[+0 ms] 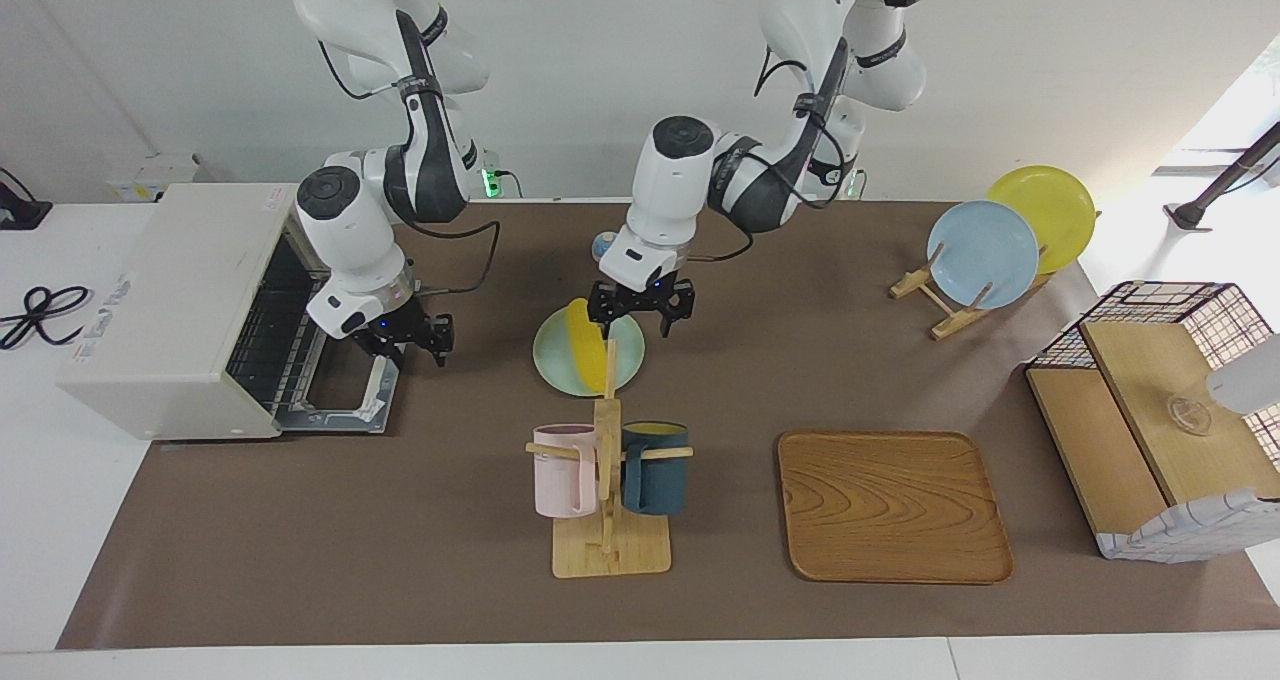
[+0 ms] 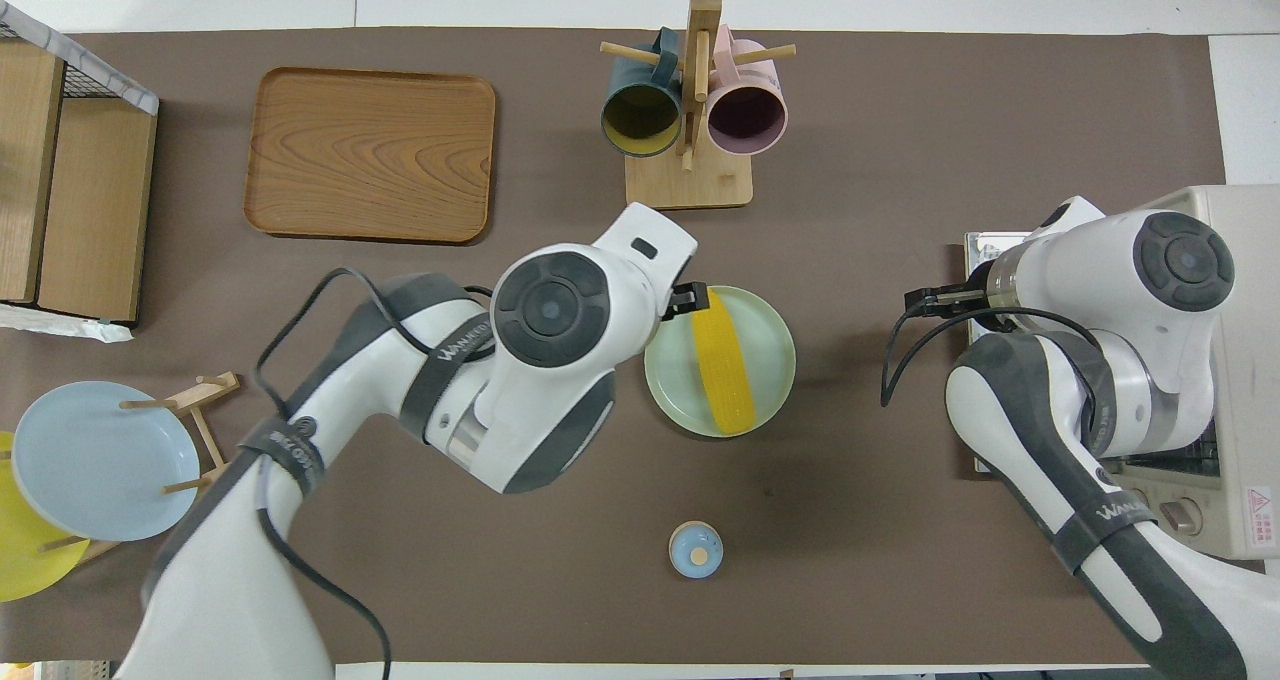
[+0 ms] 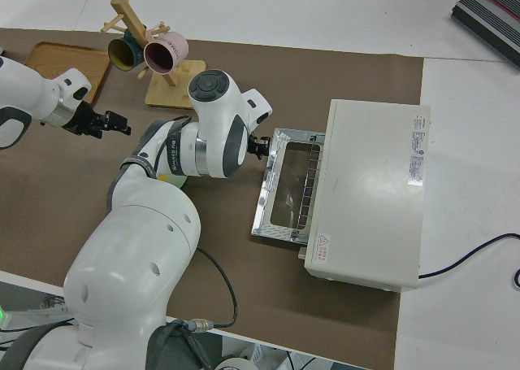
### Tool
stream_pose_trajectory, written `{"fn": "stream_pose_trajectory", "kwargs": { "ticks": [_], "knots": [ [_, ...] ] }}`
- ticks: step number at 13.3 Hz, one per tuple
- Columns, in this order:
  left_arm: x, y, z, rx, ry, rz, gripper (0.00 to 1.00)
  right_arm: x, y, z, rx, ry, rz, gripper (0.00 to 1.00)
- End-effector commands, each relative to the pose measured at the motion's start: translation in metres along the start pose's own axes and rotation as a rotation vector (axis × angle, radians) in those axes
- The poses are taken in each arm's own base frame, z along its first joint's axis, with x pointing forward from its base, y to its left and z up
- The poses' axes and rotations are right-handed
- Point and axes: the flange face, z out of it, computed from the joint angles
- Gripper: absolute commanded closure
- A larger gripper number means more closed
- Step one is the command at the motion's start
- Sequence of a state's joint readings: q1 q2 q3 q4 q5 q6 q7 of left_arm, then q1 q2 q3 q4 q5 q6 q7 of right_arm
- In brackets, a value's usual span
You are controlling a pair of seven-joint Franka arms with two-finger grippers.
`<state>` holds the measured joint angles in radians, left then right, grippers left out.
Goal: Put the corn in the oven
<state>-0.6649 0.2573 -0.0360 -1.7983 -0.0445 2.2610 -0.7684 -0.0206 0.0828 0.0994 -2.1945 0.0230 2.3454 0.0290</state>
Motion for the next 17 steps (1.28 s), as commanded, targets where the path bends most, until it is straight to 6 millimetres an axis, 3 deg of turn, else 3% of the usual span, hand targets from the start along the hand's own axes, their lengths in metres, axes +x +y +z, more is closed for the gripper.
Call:
{"fn": "stream_pose_trajectory", "kwargs": {
  "ticks": [1, 2, 4, 7, 9, 11, 12, 14, 15, 16, 17],
  "knots": [
    [0.032, -0.044, -0.040, 0.031, -0.012, 0.003, 0.00, 0.001, -0.019, -0.012, 0.016, 0.010, -0.009, 0.00],
    [0.048, -0.060, -0.049, 0.044, -0.021, 0.004, 0.00, 0.010, -0.043, -0.022, 0.024, 0.023, -0.039, 0.00],
    [0.083, -0.105, -0.071, 0.074, -0.043, 0.026, 0.00, 0.015, -0.119, -0.042, 0.039, 0.013, 0.023, 0.00],
    [0.116, -0.174, -0.092, 0.097, -0.065, 0.068, 0.00, 0.017, -0.224, -0.047, 0.069, 0.032, 0.070, 0.00],
    [0.130, -0.216, -0.112, 0.102, -0.062, 0.088, 0.00, 0.002, -0.291, -0.033, 0.080, 0.024, 0.080, 0.00],
    [0.139, -0.259, -0.136, 0.107, -0.054, 0.091, 0.00, 0.007, -0.335, -0.007, 0.061, 0.039, 0.079, 0.00],
    [0.141, -0.281, -0.148, 0.113, -0.059, 0.094, 0.00, -0.002, -0.353, 0.014, 0.037, 0.049, 0.067, 0.00],
    [0.140, -0.317, -0.170, 0.117, -0.073, 0.133, 0.00, -0.014, -0.359, 0.044, 0.014, 0.050, 0.044, 0.00],
    [0.135, -0.324, -0.180, 0.119, -0.086, 0.139, 0.00, -0.016, -0.358, 0.048, 0.003, 0.046, 0.037, 0.00],
    [0.130, -0.329, -0.189, 0.122, -0.096, 0.132, 0.00, -0.017, -0.358, 0.049, -0.008, 0.044, 0.028, 0.08],
    [0.116, -0.328, -0.208, 0.125, -0.115, 0.128, 0.00, -0.027, -0.356, 0.057, -0.019, 0.029, 0.021, 0.27]
  ]
}}
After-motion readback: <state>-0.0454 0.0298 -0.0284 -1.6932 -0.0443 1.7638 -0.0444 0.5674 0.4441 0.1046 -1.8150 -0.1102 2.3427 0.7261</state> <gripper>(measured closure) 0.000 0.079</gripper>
